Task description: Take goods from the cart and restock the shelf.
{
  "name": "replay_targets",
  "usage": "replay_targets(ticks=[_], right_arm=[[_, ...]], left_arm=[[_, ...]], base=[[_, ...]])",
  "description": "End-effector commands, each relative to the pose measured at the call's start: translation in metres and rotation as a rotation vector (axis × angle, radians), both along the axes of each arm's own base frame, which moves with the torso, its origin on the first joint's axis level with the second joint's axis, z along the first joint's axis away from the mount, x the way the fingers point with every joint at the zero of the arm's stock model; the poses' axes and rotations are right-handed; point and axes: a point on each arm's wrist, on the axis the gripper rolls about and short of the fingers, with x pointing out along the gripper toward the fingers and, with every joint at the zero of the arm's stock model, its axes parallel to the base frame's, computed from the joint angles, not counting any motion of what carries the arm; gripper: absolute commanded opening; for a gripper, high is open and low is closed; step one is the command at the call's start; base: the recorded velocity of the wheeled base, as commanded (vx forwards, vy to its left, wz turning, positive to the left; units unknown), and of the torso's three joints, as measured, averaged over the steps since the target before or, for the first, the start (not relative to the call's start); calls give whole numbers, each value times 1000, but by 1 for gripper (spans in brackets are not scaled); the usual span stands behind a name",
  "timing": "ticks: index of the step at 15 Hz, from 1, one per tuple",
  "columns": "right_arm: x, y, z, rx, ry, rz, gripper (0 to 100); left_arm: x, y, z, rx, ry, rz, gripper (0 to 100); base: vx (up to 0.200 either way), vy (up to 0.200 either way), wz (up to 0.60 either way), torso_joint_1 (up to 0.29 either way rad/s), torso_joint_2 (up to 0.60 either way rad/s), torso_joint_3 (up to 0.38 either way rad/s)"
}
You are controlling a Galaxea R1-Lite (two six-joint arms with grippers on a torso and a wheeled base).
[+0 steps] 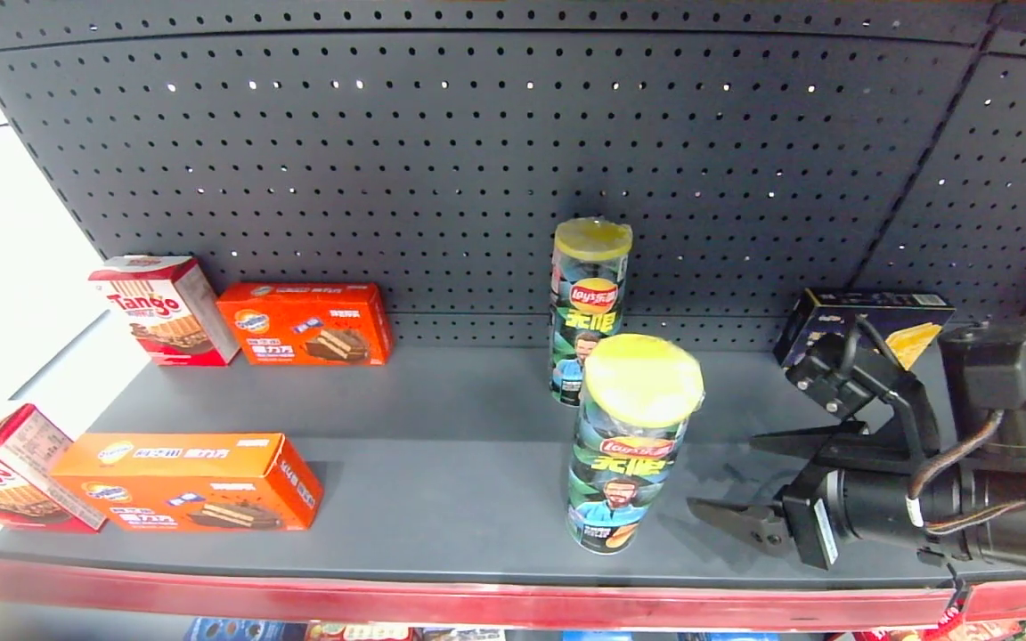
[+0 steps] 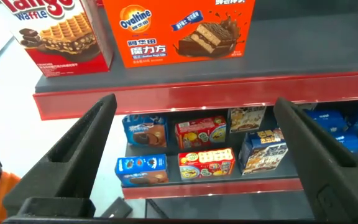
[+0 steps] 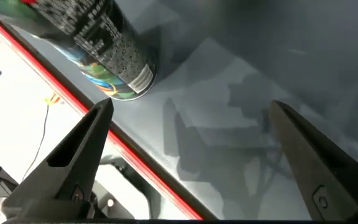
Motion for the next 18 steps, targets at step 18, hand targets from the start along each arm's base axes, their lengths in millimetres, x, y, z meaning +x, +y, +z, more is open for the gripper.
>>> replay_targets(ticks=[18], right_arm=[[12,9,-7,-22,22,9,100]], left_arm=[[0,0,0,-2,4,0,100]], base=[[0,0,0,0,0,0]])
